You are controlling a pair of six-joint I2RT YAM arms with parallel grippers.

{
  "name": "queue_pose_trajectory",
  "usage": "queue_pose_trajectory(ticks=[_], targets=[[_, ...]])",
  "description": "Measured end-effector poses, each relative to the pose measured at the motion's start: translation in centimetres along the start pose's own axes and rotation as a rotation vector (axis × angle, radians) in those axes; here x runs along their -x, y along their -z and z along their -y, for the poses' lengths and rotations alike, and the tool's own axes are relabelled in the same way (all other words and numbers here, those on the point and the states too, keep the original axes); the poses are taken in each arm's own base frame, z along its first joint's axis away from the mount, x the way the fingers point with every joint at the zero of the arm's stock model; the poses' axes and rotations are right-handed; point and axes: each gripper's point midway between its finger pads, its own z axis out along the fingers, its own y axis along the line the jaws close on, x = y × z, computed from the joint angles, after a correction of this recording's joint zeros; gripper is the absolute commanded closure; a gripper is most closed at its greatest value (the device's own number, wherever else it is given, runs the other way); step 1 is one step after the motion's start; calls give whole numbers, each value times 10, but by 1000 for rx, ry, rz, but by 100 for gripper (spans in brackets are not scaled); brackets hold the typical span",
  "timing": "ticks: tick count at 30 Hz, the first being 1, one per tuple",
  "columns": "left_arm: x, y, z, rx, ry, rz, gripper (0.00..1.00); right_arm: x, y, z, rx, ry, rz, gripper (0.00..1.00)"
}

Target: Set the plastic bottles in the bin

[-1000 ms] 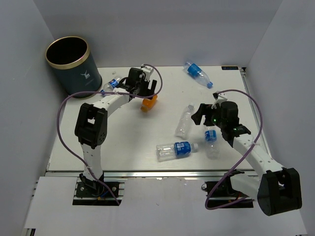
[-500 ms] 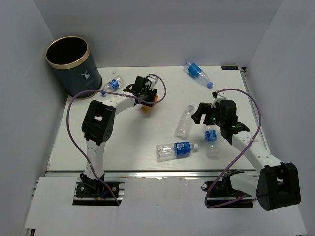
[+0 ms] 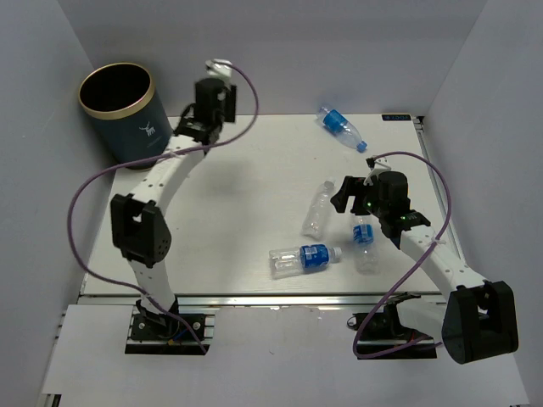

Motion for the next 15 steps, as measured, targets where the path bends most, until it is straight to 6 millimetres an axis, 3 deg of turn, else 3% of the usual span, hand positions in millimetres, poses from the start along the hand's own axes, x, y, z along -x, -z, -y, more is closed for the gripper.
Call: queue_pose_trajectory(ticks=[2,3,4,6,8,10,14,15], targets=[[54,19,-54,106,91,131,57,1,1,0,-1,1,4,11],[75,28,-82,160,135,186,57,2,1,0,-1,2,6,11],[95,38,-115,223,183,245,46,2,1,0,-3,3,8,11],[124,56,-179,351,259,348,45,2,1,0,-3,5,7,11],[136,70,-237,482,310,414,47,2,1,0,-2,6,8,11],[138,75,-278,597,339,441,46,3,2,0,-1,9,10,11],[144,48,-319,712,367,457,2,4,3,-2,7,12,14,11],[140,36,-324,720,367,446,2,5,4,-3,9,14,16,11]])
